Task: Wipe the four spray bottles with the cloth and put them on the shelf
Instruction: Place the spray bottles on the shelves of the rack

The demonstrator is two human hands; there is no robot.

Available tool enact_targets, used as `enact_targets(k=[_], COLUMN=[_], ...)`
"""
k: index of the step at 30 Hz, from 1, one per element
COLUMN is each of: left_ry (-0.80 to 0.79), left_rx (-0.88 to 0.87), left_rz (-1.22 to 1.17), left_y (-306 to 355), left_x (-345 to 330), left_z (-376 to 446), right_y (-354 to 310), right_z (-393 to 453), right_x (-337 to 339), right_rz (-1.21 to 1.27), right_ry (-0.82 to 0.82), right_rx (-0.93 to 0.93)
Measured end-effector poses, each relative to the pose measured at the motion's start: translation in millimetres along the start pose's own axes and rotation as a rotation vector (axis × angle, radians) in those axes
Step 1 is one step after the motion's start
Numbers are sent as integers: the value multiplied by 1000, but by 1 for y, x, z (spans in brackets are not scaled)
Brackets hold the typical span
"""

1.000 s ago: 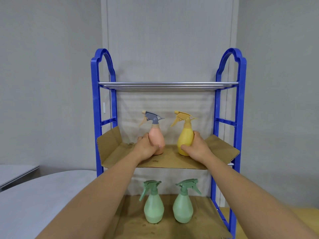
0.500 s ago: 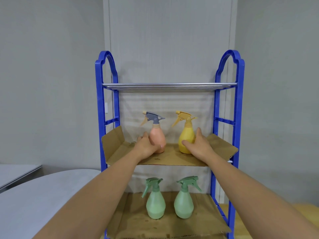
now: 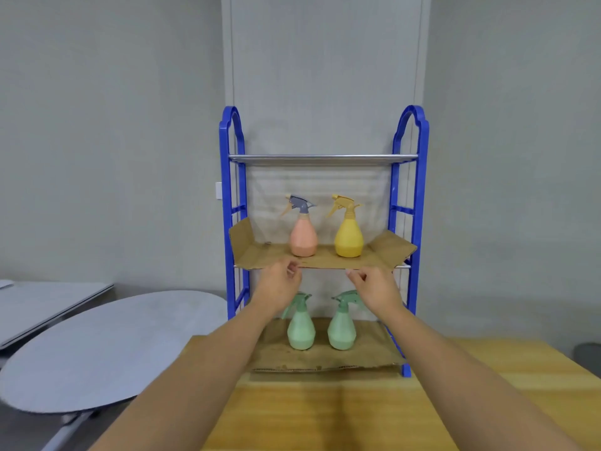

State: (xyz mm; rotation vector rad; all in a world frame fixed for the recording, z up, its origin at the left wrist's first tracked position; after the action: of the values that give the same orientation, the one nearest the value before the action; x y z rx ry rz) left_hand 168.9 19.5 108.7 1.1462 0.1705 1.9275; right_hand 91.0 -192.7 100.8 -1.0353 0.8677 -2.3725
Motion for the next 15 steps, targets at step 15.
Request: enact_targets(k=[15], left_ry=[-422], left_rx=[381], left_rz=[57], left_y=[-119], left_x=[-127], left_z=[-71], right_y=[135], right_z=[-41], right_x=[-74], right_rz=[-137], right_ry=[-207], right_rx=[-350])
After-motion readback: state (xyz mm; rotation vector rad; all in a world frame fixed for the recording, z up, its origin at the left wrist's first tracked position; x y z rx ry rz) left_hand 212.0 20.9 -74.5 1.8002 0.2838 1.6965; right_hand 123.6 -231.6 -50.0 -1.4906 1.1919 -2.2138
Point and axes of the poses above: each hand's wrist, its own z-axis towards the middle knuckle, its own x-axis out of the back of the hand, y = z × x, the point moved 4 cm from there along z, towards the middle knuckle, and after that the axes turned 9 degrees about z, right-handed, at the moved point
